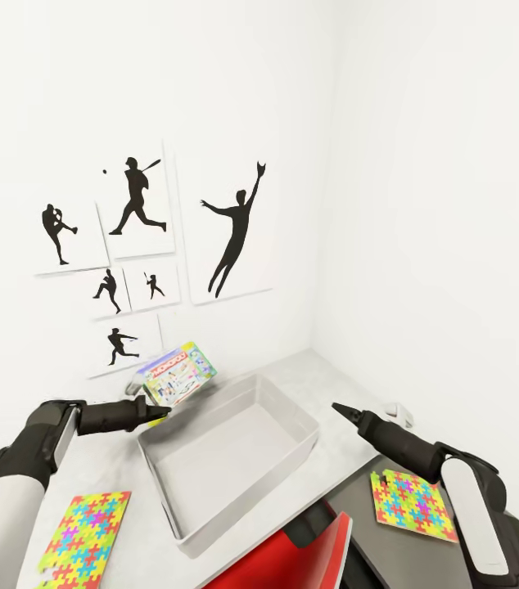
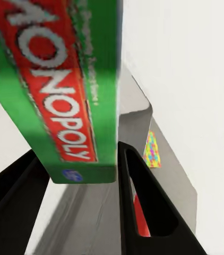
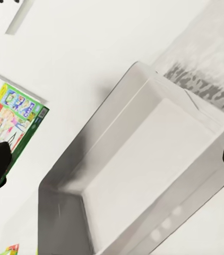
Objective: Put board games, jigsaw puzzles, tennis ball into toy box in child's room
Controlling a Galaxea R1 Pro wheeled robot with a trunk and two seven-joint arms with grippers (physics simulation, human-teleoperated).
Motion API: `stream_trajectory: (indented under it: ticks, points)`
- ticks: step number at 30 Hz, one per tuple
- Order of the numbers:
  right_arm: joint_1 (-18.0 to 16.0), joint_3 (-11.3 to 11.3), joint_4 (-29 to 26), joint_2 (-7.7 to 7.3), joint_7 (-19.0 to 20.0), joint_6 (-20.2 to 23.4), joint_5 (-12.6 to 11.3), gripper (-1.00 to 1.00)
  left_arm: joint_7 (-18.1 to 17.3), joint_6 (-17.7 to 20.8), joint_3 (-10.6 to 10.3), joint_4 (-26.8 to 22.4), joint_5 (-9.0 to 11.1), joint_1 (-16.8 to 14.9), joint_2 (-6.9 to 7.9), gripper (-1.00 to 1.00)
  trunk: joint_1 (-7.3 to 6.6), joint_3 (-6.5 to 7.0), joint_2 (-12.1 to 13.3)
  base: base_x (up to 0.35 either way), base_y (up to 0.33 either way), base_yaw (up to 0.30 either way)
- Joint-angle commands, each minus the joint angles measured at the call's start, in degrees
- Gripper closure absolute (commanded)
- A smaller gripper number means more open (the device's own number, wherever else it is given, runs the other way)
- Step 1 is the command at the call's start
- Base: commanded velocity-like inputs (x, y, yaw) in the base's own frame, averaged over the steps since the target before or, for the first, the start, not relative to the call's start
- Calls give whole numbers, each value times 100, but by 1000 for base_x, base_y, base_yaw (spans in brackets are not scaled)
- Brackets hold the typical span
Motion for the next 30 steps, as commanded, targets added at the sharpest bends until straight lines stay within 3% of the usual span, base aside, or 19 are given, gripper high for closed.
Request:
stream_trajectory:
  ticks: [1, 8, 13, 22, 30]
  points:
    - [-1, -18, 2, -5, 67, 30, 32, -100, 1, 54, 17, 120, -3, -7, -16, 100, 2, -2, -5, 0, 0, 0]
    - [20, -54, 4, -87, 446, 23, 11, -100, 229, 53, 16, 521, -17, -12, -89, 100, 2, -2, -5, 0, 0, 0]
    - [34, -346, 4, -142, 730, 22, 10, -100, 310, 71, 4, 561, -15, -13, -106, 100, 2, -2, -5, 0, 0, 0]
    - [28, -509, 4, -143, 833, 20, 3, -100, 271, 102, -8, 1195, -11, -13, -105, 100, 2, -2, -5, 0, 0, 0]
    - [21, -515, 4, -141, 838, 18, 6, -100, 247, 202, -1, 1309, -1, -13, -111, 100, 2, -2, -5, 0, 0, 0]
